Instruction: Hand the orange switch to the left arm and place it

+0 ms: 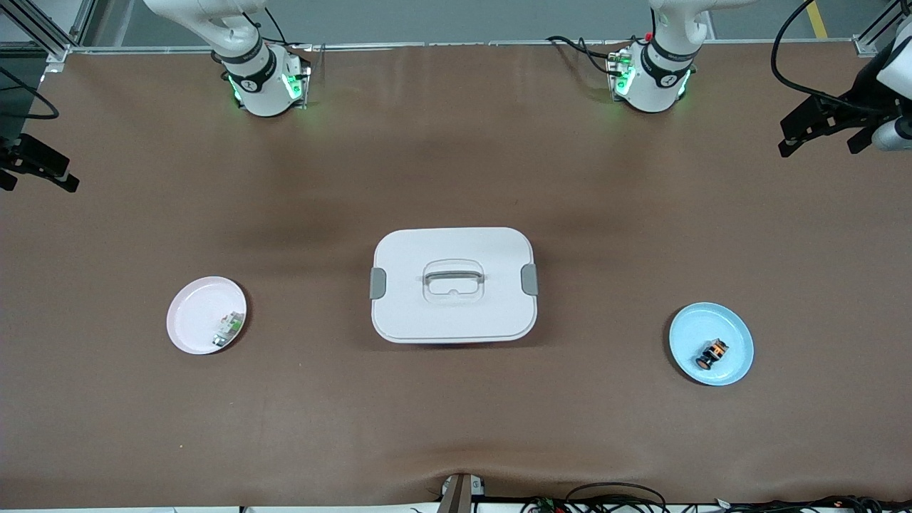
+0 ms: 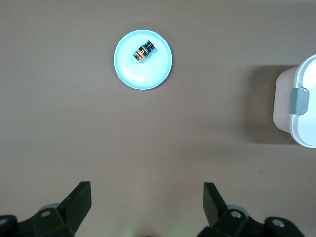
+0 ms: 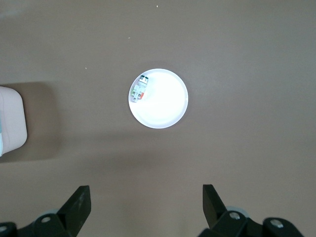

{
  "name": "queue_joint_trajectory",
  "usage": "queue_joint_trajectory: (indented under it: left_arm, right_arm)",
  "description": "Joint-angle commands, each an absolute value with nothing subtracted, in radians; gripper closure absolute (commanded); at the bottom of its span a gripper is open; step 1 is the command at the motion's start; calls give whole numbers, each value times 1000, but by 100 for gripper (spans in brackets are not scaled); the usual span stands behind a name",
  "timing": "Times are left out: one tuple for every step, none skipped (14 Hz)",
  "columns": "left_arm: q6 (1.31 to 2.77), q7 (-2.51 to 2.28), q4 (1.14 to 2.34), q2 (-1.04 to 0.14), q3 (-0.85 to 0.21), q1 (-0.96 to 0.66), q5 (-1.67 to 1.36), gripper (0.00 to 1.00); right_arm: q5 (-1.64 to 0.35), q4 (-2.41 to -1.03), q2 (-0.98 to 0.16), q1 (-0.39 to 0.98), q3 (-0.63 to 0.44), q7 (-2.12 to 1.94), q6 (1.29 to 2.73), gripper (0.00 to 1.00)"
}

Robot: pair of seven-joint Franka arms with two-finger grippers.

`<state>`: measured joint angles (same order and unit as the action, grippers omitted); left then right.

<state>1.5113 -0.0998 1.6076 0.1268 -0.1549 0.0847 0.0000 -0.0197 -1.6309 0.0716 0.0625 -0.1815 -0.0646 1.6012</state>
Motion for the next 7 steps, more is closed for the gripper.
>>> queue_joint_trajectory:
  left_arm:
    - [1488, -87, 1577, 106, -158, 92, -15, 0]
    - [1485, -94, 1577, 107, -158, 92, -15, 0]
    - [1485, -94, 1575, 106, -156, 94, -14, 0]
    - [1485, -94, 1575, 106, -155, 94, -14, 0]
    - [1485, -92, 1575, 106, -155, 94, -11, 0]
    - [1483, -92, 1575, 107, -155, 94, -9, 0]
    - [1476, -92, 1575, 106, -155, 94, -9, 0]
  right_arm:
    - [-12, -1603, 57, 57, -179, -67, 1586, 0]
    - [-12, -1603, 57, 57, -179, -67, 1586, 0]
    - [-12, -1603, 57, 55, -179, -67, 1586, 0]
    - [-12, -1603, 57, 55, -179, -67, 1586, 0]
    - [-12, -1603, 57, 55, -179, -67, 1586, 0]
    - [-12, -1603, 55, 55, -179, -66, 1586, 0]
    - [-12, -1603, 55, 58, -179, -66, 1586, 0]
